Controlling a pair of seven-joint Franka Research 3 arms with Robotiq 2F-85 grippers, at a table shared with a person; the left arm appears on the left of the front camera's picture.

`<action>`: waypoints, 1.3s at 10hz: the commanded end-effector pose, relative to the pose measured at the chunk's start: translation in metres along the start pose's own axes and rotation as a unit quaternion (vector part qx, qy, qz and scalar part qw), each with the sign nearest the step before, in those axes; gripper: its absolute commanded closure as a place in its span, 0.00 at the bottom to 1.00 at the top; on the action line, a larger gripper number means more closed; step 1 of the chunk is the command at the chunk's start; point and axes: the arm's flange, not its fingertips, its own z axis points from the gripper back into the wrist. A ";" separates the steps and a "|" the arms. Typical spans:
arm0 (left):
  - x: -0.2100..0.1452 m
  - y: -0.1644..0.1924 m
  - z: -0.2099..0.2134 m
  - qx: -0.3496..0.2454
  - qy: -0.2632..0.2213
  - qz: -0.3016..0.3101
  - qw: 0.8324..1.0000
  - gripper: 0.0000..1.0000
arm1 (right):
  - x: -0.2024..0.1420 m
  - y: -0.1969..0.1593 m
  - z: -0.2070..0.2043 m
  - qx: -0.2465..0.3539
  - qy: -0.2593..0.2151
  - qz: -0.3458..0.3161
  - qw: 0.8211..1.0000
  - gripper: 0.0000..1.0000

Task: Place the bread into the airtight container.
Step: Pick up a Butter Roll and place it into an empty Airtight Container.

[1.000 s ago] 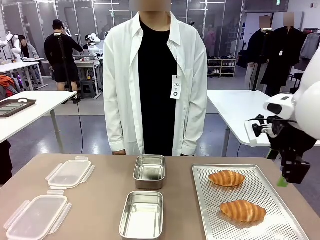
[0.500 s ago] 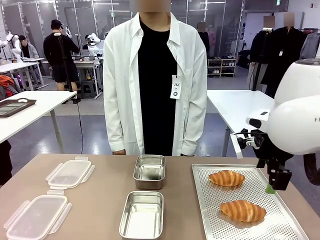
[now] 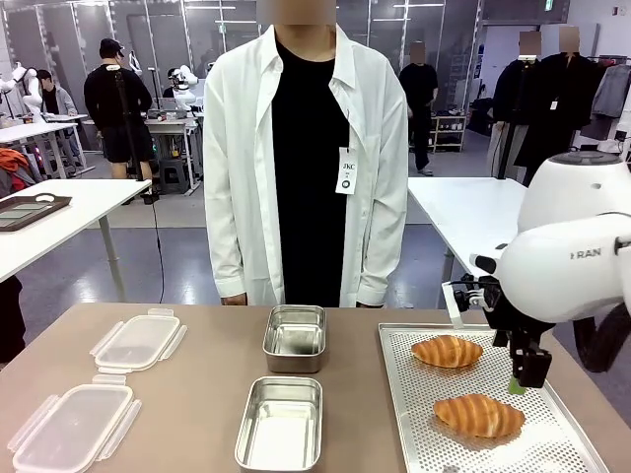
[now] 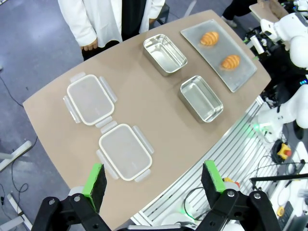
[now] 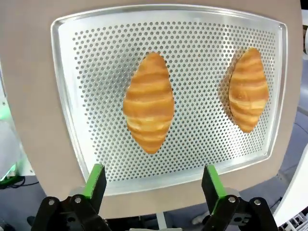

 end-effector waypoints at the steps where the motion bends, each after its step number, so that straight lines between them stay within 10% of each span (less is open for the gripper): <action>1: 0.000 -0.001 0.001 -0.004 0.000 -0.010 1.000 0.00 | -0.008 0.020 -0.036 0.002 -0.009 -0.018 1.000 0.00; 13: 0.000 -0.001 0.001 -0.004 0.000 -0.010 1.000 0.00 | -0.005 0.006 -0.110 0.050 -0.018 -0.055 0.997 0.00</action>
